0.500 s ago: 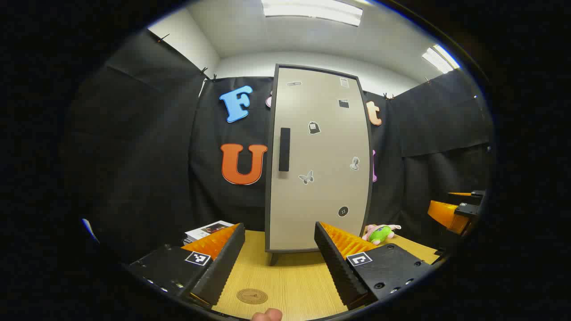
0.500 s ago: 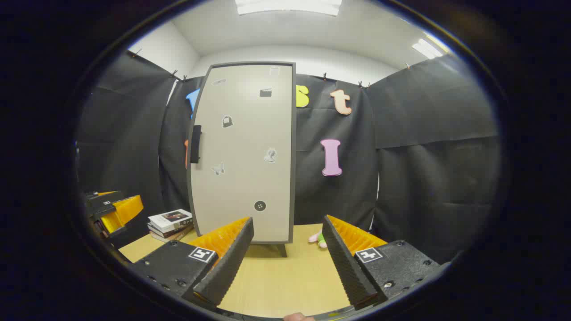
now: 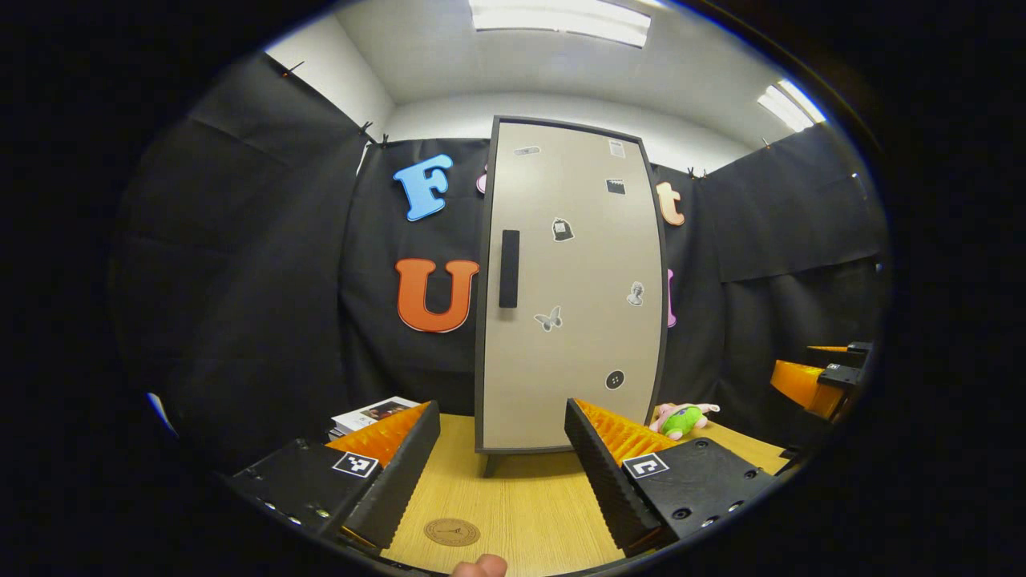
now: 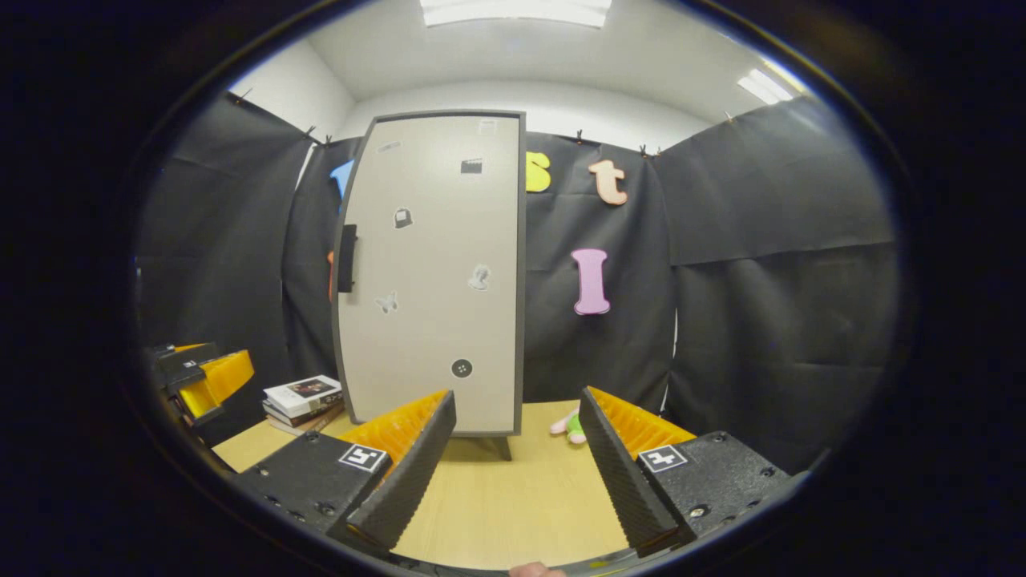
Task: Open the cabinet door with the right hand, grasp the bottle in the cabinet with the left hand and place it on the coaster, then close the cabinet door with the right hand.
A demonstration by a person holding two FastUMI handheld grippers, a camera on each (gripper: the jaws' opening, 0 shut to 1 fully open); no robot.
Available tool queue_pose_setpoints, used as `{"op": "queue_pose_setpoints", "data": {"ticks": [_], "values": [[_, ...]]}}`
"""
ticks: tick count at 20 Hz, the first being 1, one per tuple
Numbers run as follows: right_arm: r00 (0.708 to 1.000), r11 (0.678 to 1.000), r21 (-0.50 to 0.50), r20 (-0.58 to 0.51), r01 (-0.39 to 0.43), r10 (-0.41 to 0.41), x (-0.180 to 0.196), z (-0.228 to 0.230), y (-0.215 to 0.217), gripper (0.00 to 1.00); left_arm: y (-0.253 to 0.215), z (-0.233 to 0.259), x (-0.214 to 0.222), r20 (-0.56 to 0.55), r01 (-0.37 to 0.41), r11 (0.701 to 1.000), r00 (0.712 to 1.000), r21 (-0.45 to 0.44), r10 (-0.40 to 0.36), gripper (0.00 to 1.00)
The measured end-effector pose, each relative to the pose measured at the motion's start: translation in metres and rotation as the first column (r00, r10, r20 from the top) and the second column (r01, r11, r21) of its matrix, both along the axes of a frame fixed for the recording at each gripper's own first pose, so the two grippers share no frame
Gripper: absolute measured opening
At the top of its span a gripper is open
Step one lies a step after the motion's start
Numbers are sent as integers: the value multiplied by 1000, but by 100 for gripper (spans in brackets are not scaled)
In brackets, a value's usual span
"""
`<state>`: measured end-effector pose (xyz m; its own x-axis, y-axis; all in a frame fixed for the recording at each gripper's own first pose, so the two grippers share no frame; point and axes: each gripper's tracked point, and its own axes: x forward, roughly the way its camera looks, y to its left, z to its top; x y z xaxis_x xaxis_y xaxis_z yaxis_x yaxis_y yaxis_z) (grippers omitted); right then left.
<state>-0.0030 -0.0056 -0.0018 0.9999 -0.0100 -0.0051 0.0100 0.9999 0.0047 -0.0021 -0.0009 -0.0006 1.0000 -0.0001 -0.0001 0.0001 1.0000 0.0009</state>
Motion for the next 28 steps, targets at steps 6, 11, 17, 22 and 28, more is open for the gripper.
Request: {"op": "queue_pose_setpoints", "data": {"ticks": [6, 11, 17, 22, 28], "values": [[1000, 1000, -5, -4, -8, 8, 0, 1, 3, 100, 0, 1, -2, 6, -1, 1000, 1000, 7, 1, 95], [996, 995, -50, 22, -87, 88, 19, 28, 21, 99, 2, 2, -3, 3, -9, 1000, 1000, 8, 9, 95], [964, 960, -126, 51, -251, 259, 72, 72, 86, 100, 11, -3, -10, -13, -33, 999, 999, 9, 33, 95], [900, 897, -116, 47, -426, 433, 122, 90, 183, 99, 17, -5, -19, -23, -57, 998, 998, 9, 58, 95], [869, 866, -125, 47, -485, 493, 186, 115, 266, 99, 23, 0, -27, -13, -88, 996, 996, -5, 88, 95]]}}
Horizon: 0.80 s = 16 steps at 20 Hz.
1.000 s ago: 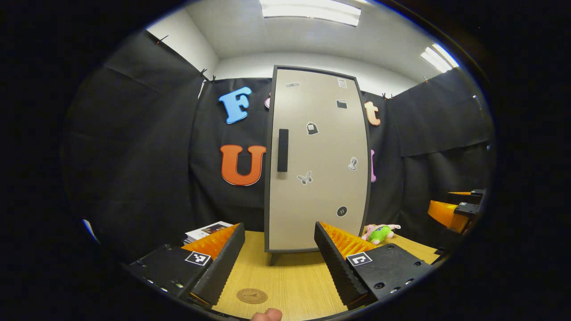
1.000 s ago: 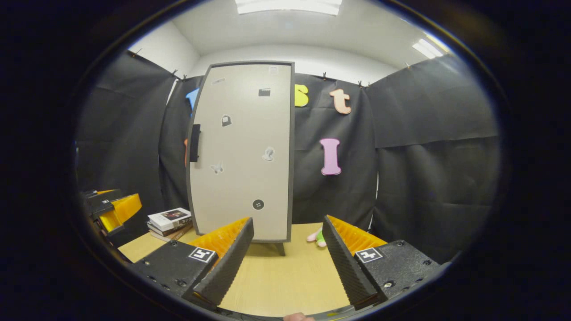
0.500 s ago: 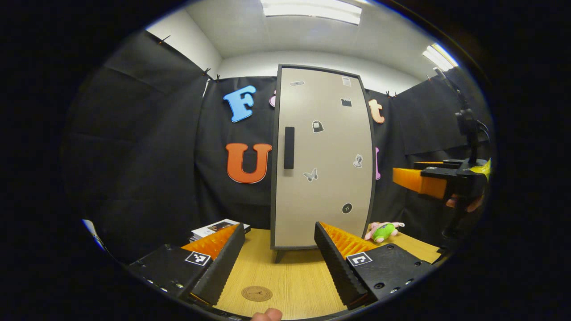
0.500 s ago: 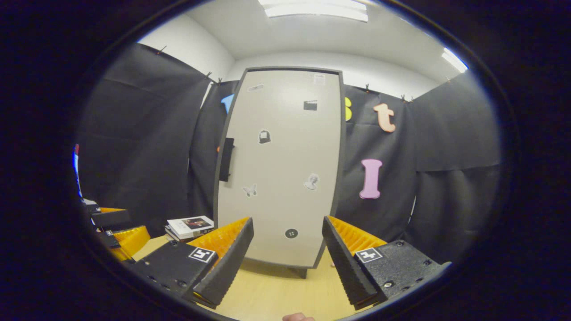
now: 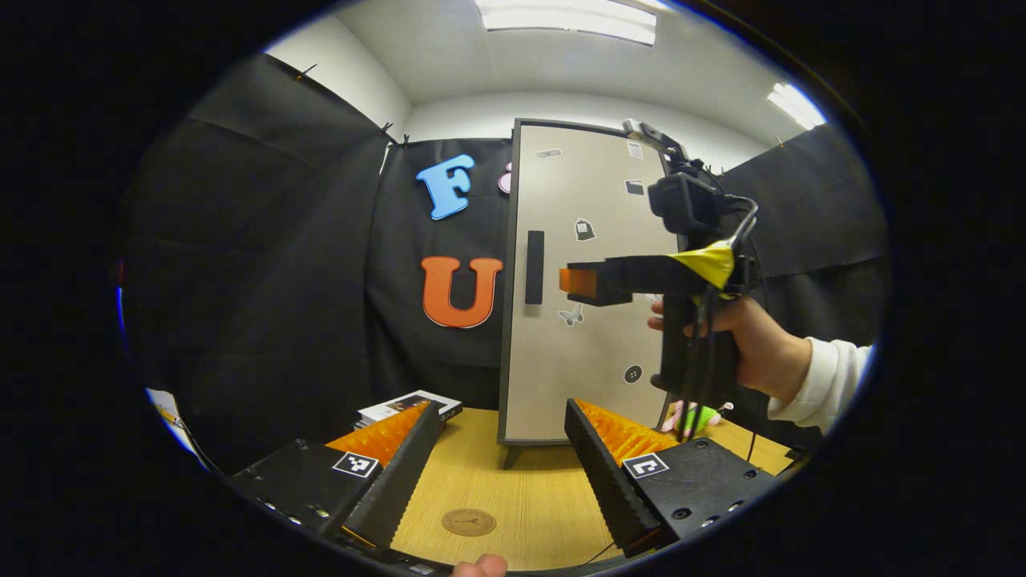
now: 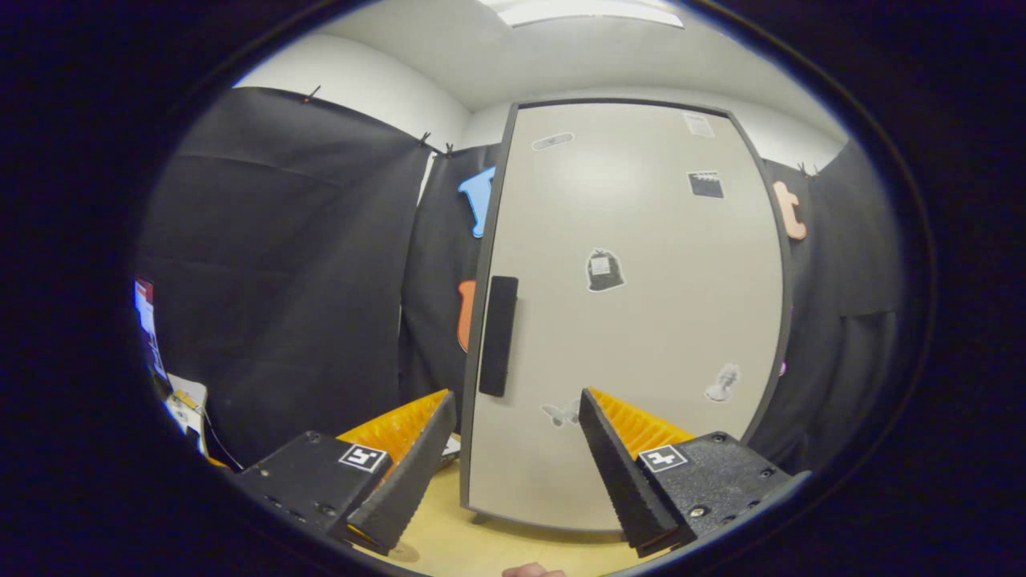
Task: Open the cabinet door with the right hand, grasp the bottle in the cabinet with the left hand and place it on the coaster, then close the cabinet door with the right hand.
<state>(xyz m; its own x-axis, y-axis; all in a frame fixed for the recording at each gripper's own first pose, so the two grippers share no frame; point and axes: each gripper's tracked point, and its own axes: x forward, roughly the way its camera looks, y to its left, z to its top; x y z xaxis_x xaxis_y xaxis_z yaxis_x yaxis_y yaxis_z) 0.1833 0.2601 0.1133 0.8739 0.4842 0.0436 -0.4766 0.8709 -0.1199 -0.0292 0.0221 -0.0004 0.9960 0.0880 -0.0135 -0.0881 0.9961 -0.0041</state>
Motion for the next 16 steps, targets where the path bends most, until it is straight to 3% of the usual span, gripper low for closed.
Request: {"op": "queue_pose_setpoints", "data": {"ticks": [9, 13, 16], "values": [[995, 1000, 11, -97, 19, -18, 73, -6, 61, 98, 22, 2, -5, 7, -63, 998, 998, -1, 63, 95], [993, 999, 15, -107, 40, -38, 87, -6, 68, 93, 30, 2, -3, 11, -84, 996, 996, -14, 84, 95], [991, 997, 11, -109, 73, -72, 96, -6, 68, 81, 32, -1, -1, 1, -86, 996, 996, -21, 86, 95]]}}
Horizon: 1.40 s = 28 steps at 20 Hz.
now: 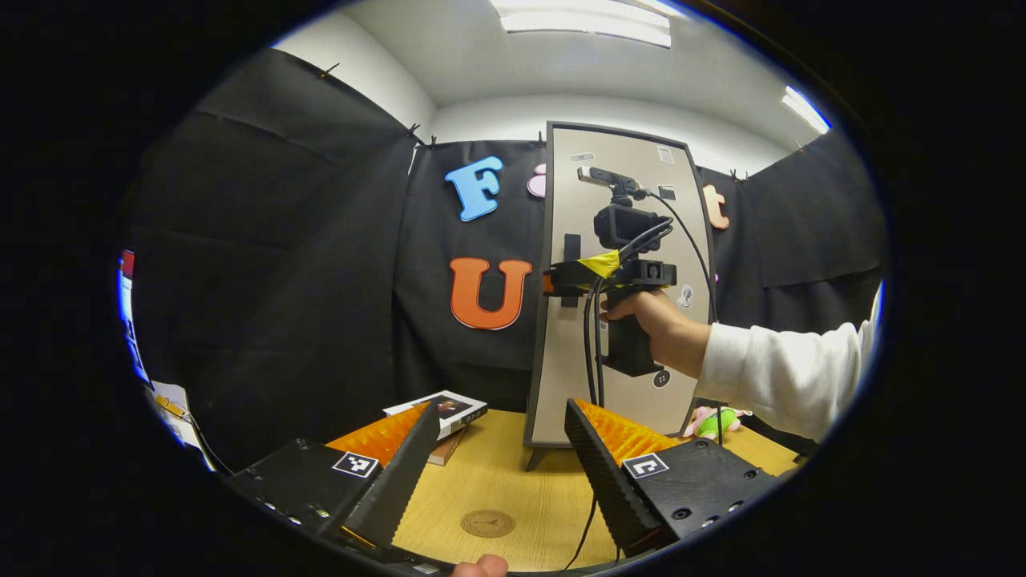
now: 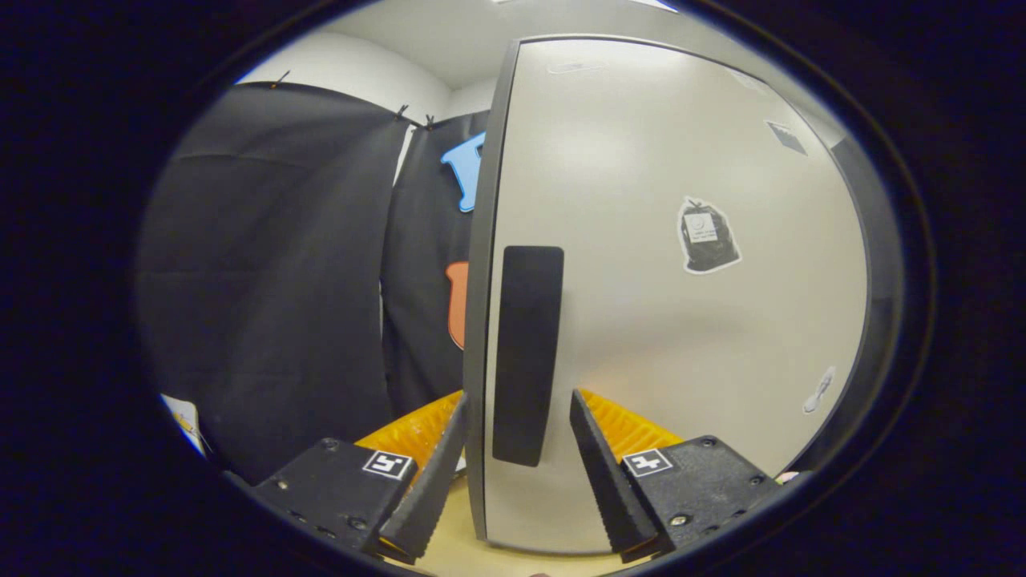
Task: Open the cabinet door with the right hand, grasp the bottle in the cabinet with the left hand and place it on the coaster, then close the cabinet door with the right hand.
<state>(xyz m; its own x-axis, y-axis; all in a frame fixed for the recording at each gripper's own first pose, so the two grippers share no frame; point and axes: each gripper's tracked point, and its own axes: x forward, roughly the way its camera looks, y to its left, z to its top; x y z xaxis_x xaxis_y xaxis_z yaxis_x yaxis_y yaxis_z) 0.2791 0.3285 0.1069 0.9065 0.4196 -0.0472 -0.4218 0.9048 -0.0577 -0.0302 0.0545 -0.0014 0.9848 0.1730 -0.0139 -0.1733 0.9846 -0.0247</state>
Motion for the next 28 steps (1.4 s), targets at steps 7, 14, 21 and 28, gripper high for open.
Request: {"op": "queue_pose_setpoints", "data": {"ticks": [7, 14, 21, 28], "values": [[1000, 999, 29, 8, 27, -28, 5, 4, 5, 36, 2, 0, 3, 3, 2, 1000, 1000, 2, -2, 95], [1000, 1000, 27, -8, 9, -9, 4, 4, 3, 16, 6, -2, 5, 0, 8, 1000, 1000, -7, -8, 95], [997, 996, 30, -10, -78, 78, -33, 7, -3, 13, -3, -1, 1, 2, 41, 999, 999, -8, -41, 95], [987, 986, 38, -23, -160, 161, -92, 9, -30, 13, -12, 5, -2, 18, 82, 997, 996, 1, -82, 95]]}}
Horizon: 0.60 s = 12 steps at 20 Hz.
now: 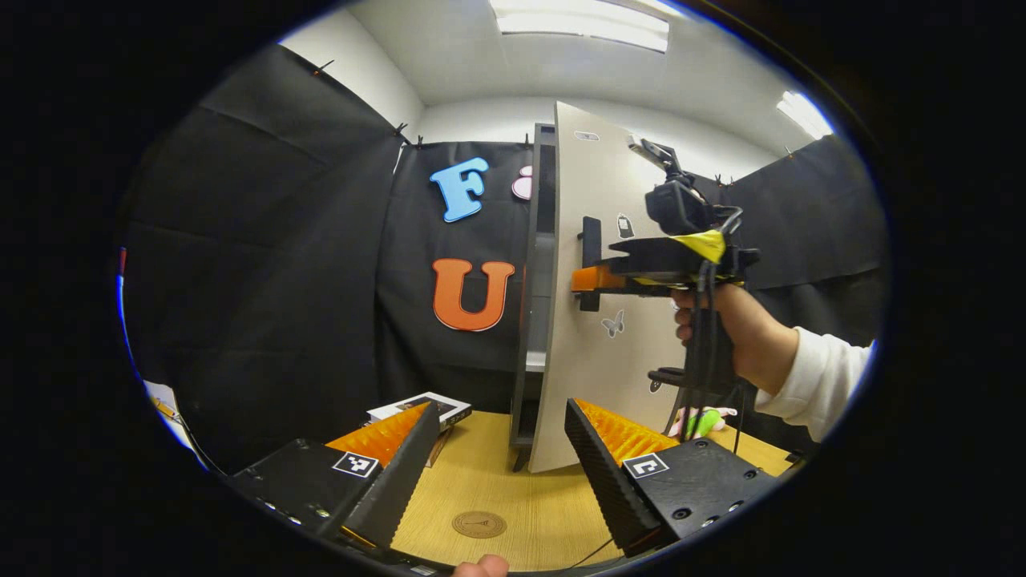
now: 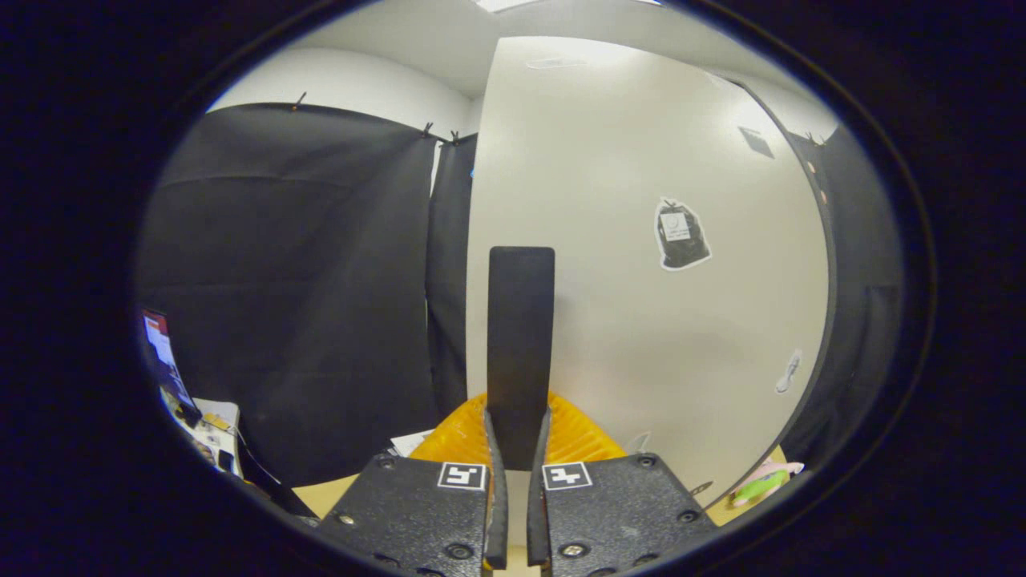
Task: Open the cabinet door with the right hand, grasp the bottle in the cabinet with the left hand and place it on the coaster, then close the cabinet door with the right hand.
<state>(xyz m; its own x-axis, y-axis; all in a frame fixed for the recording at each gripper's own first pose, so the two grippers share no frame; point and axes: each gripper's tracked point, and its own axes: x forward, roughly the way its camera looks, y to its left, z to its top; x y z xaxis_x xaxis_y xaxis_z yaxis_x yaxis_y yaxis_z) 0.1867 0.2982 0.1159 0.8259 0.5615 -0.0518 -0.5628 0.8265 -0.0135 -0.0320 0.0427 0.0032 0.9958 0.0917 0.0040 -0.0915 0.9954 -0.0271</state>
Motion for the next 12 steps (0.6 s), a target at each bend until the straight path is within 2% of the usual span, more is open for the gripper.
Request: {"op": "queue_pose_setpoints", "data": {"ticks": [6, 12], "values": [[1000, 1000, 5, -11, -10, 10, -30, 0, -26, 11, -11, 3, -3, 8, 37, 999, 999, 11, -37, 95], [999, 1000, -1, -21, 31, -31, -57, 2, -73, 11, -37, 1, -1, 12, 103, 995, 995, 8, -103, 95]]}}
